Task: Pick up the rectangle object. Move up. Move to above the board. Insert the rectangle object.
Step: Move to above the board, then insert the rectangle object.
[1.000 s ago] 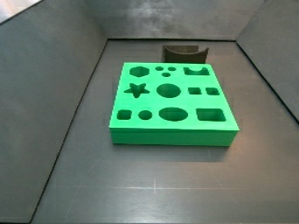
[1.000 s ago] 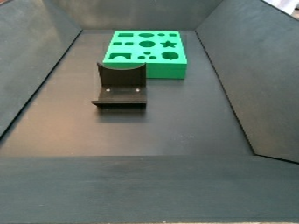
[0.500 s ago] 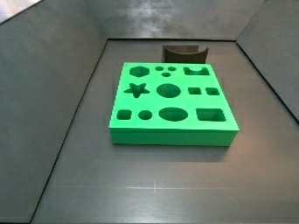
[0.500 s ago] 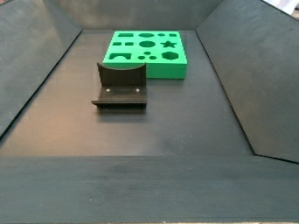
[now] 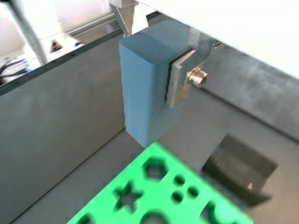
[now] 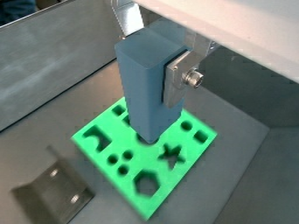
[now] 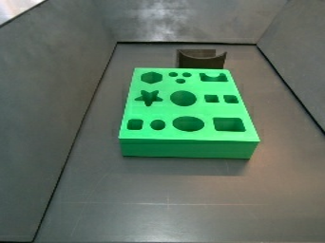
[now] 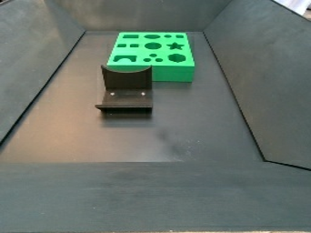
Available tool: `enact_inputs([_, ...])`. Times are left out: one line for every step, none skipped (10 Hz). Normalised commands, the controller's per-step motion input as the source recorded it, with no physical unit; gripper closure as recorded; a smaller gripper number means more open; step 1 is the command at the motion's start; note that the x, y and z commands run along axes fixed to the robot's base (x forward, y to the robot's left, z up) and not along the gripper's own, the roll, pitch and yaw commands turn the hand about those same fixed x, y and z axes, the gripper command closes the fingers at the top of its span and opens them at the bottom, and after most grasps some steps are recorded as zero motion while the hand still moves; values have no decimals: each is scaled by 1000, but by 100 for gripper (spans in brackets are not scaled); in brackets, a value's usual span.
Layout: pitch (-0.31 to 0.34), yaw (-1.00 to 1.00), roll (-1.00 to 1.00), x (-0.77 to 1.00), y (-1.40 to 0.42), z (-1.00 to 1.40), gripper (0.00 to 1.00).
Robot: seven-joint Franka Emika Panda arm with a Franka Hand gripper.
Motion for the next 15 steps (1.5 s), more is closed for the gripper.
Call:
enact_inputs([108,6,6,156,-1000,28,100])
enact_inputs([115,6,4,172,-1000,37,100])
enact_inputs([125,7,4,195,-1000,45,100])
enact_inputs([132,10,9,162,-713,38,100])
enact_inputs([130,8,18,126,-437,37,100])
enact_inputs([101,9,22,83,-212,26,100])
enact_inputs([6,0,0,0,0,0,100])
enact_inputs([0,-31,0,40,0,-3,100])
enact_inputs([-27,-483,0,63,0,-57,100])
enact_inputs([-130,-917,0,77,60,-123,100])
enact_inputs([-114,-994,0,31,11,-149,100])
enact_inputs([-114,-917,-3,140,80,-131,100])
enact_inputs([-139,-991,0,17,14,-171,100])
enact_inputs([-147,-1000,0,0,0,-189,100])
enact_inputs([-149,-1000,0,0,3,-189,100])
